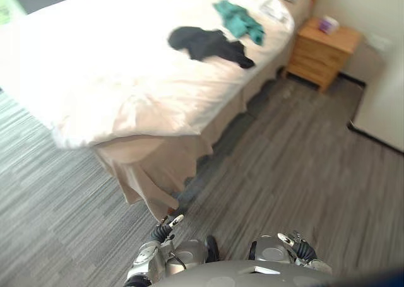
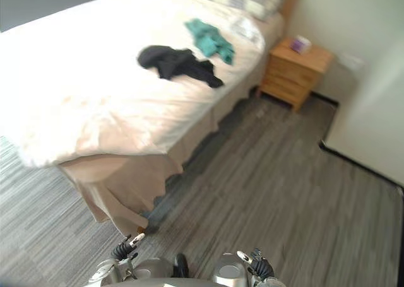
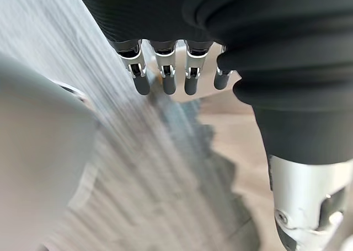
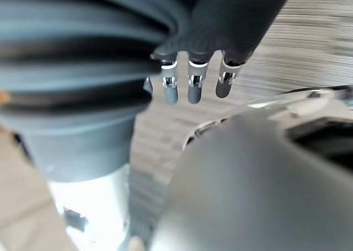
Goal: Tidy the bed and pick cloth on bed and put in laundry
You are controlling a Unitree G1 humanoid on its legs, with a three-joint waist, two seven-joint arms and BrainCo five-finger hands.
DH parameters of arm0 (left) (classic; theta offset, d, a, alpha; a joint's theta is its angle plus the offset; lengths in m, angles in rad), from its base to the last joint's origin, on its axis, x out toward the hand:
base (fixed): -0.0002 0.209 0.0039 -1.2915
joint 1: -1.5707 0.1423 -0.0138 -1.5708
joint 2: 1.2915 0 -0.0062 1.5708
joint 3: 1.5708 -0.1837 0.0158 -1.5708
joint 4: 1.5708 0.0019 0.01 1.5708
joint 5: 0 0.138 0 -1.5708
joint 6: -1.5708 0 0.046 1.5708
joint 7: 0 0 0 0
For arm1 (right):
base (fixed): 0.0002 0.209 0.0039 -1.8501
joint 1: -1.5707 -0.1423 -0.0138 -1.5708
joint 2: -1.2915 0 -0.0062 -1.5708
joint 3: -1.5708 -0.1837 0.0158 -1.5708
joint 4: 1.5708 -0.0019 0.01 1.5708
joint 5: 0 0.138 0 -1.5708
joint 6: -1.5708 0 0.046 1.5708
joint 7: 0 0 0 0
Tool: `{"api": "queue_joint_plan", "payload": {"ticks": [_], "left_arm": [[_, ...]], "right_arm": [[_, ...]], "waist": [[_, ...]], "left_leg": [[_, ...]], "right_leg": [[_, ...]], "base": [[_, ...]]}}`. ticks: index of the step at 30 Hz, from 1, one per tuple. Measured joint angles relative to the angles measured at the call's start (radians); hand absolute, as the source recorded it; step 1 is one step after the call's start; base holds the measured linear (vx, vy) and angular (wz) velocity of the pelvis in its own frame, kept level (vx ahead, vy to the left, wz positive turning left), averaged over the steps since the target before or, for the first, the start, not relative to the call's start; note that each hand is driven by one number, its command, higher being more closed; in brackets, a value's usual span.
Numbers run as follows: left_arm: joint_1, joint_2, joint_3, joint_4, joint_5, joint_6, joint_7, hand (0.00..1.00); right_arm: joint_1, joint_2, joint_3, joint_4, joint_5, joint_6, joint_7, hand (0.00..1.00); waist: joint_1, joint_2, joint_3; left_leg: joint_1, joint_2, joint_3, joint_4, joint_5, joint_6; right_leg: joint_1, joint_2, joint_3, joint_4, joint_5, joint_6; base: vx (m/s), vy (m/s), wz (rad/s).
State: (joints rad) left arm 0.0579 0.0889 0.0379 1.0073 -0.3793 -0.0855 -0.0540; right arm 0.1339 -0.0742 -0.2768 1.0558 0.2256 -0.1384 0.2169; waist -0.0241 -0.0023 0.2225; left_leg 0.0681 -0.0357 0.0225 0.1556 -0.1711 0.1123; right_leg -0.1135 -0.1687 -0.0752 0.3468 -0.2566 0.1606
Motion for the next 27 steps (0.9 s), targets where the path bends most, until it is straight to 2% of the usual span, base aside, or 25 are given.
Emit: {"api": "queue_joint_plan", "payload": {"ticks": [1, 2, 3, 4, 5, 6, 7, 9, 10, 11, 13, 14, 16, 22, 25, 27], "left_arm": [[-0.003, 0.001, 0.003, 0.005, 0.0, -0.001, 0.011, 0.0], [-0.001, 0.001, 0.007, 0.008, 0.0, -0.004, 0.016, 0.0], [0.024, 0.001, 0.027, 0.007, -0.005, -0.006, 0.02, 0.0], [0.04, 0.013, 0.058, -0.006, -0.002, -0.009, 0.024, 0.0], [0.043, 0.016, 0.065, 0.004, 0.0, -0.009, 0.028, 0.0], [0.037, -0.002, 0.062, 0.012, 0.007, 0.002, 0.032, 0.0], [0.047, -0.016, 0.056, 0.004, 0.009, 0.004, 0.03, 0.0], [0.044, -0.042, 0.045, -0.001, 0.007, 0.015, 0.03, 0.0], [0.044, -0.041, 0.04, -0.003, 0.006, 0.017, 0.029, 0.0], [0.044, -0.041, 0.039, -0.003, 0.007, 0.017, 0.027, 0.0], [0.044, -0.039, 0.03, -0.003, 0.006, 0.016, 0.026, 0.0], [0.045, -0.039, 0.026, -0.002, 0.006, 0.017, 0.026, 0.0], [0.044, -0.029, 0.021, -0.003, -0.003, 0.023, 0.026, 0.0], [0.044, -0.002, 0.021, 0.019, -0.069, 0.041, 0.063, 0.0], [0.048, -0.002, 0.049, 0.036, -0.146, 0.027, 0.127, 0.0], [0.057, -0.005, 0.133, 0.036, -0.208, 0.013, 0.176, 0.0]], "right_arm": [[0.001, 0.006, -0.007, 0.001, 0.001, -0.001, 0.0, 0.0], [0.001, 0.007, -0.008, 0.002, 0.001, -0.001, 0.0, 0.0], [0.001, 0.013, -0.004, 0.002, 0.001, -0.002, 0.003, 0.0], [0.006, 0.031, 0.014, 0.002, 0.004, 0.0, 0.005, 0.0], [0.009, 0.037, 0.018, 0.005, 0.007, 0.001, 0.011, 0.0], [-0.007, 0.004, 0.019, 0.003, 0.01, 0.007, 0.016, 0.0], [-0.018, -0.018, 0.028, -0.001, 0.009, 0.013, 0.018, 0.0], [-0.039, -0.048, 0.059, -0.011, 0.008, 0.022, 0.018, 0.0], [-0.051, -0.045, 0.077, -0.003, 0.009, 0.037, 0.018, 0.0], [-0.051, -0.044, 0.079, -0.001, 0.009, 0.038, 0.018, 0.0], [-0.051, -0.03, 0.078, 0.001, 0.027, 0.046, 0.015, 0.0], [-0.05, -0.026, 0.071, 0.001, 0.03, 0.046, 0.014, 0.0], [-0.047, -0.017, 0.049, 0.001, 0.045, 0.055, 0.007, 0.0], [-0.024, 0.019, 0.0, -0.005, 0.068, 0.059, -0.007, 0.0], [0.009, 0.021, -0.025, -0.007, 0.063, 0.062, -0.004, 0.0], [0.024, 0.024, -0.035, -0.007, 0.062, 0.069, -0.003, 0.0]], "waist": [[0.0, -0.002, -0.001], [0.002, -0.004, -0.002], [0.008, -0.019, -0.011], [0.018, -0.061, -0.033], [0.014, -0.069, -0.034], [0.014, -0.021, -0.035], [0.014, -0.011, -0.041], [0.015, 0.041, -0.037], [0.018, 0.042, -0.037], [0.018, 0.042, -0.037], [0.017, 0.042, -0.038], [0.013, 0.042, -0.038], [0.017, 0.03, -0.041], [0.016, 0.001, -0.052], [0.014, -0.009, -0.061], [0.012, -0.01, -0.063]], "left_leg": [[0.007, 0.001, -0.07, 0.005, -0.012, -0.019], [0.017, 0.002, -0.095, 0.011, -0.015, -0.031], [0.027, 0.002, -0.129, 0.036, -0.047, -0.061], [0.027, -0.017, -0.16, 0.074, -0.083, -0.101], [0.03, -0.012, -0.173, 0.089, -0.1, -0.116], [0.029, 0.035, -0.161, 0.107, -0.102, -0.146], [0.019, 0.068, -0.127, 0.109, -0.096, -0.16], [0.02, 0.133, -0.074, 0.108, -0.099, -0.186], [0.021, 0.152, -0.019, 0.103, -0.07, -0.208], [0.022, 0.155, -0.001, 0.099, -0.064, -0.207], [0.034, 0.173, 0.137, 0.047, -0.03, -0.2], [0.038, 0.174, 0.159, 0.025, -0.021, -0.196], [0.042, 0.156, 0.163, -0.055, 0.031, -0.19], [0.093, 0.131, 0.136, -0.156, 0.086, -0.188], [0.108, 0.119, 0.121, -0.193, 0.106, -0.188], [0.107, 0.112, 0.109, -0.213, 0.12, -0.191]], "right_leg": [[-0.012, 0.003, 0.071, -0.1, 0.064, 0.009], [-0.013, 0.007, 0.097, -0.134, 0.096, 0.009], [-0.014, 0.016, 0.126, -0.181, 0.157, -0.004], [0.0, 0.01, 0.133, -0.224, 0.253, -0.028], [0.015, 0.006, 0.13, -0.208, 0.297, -0.034], [0.026, 0.039, 0.078, -0.181, 0.3, -0.049], [0.04, 0.053, 0.053, -0.196, 0.282, -0.069], [0.107, 0.088, -0.035, -0.249, 0.258, -0.1], [0.147, 0.089, -0.089, -0.266, 0.248, -0.115], [0.156, 0.089, -0.099, -0.269, 0.245, -0.119], [0.189, 0.08, -0.178, -0.282, 0.225, -0.124], [0.192, 0.077, -0.196, -0.283, 0.222, -0.123], [0.198, 0.058, -0.246, -0.303, 0.225, -0.116], [0.251, 0.047, -0.292, -0.355, 0.244, -0.099], [0.268, 0.041, -0.316, -0.374, 0.248, -0.092], [0.27, 0.037, -0.325, -0.381, 0.249, -0.09]], "base": [[0.41, -0.343, 1.82], [0.43, -0.41, 1.43], [0.47, -0.471, 1.19], [0.47, -0.5, 1.21], [0.42, -0.48, 1.13], [0.27, -0.343, 0.89], [0.31, -0.354, 0.83], [0.26, -0.327, 1.08], [0.17, -0.271, 1.06], [0.12, -0.235, 1.0], [0.07, -0.161, 0.92], [0.01, -0.069, 0.86], [-0.02, -0.013, 0.62], [0.01, 0.016, 0.24], [0.02, 0.02, 0.21], [0.02, 0.026, 0.19]]}}
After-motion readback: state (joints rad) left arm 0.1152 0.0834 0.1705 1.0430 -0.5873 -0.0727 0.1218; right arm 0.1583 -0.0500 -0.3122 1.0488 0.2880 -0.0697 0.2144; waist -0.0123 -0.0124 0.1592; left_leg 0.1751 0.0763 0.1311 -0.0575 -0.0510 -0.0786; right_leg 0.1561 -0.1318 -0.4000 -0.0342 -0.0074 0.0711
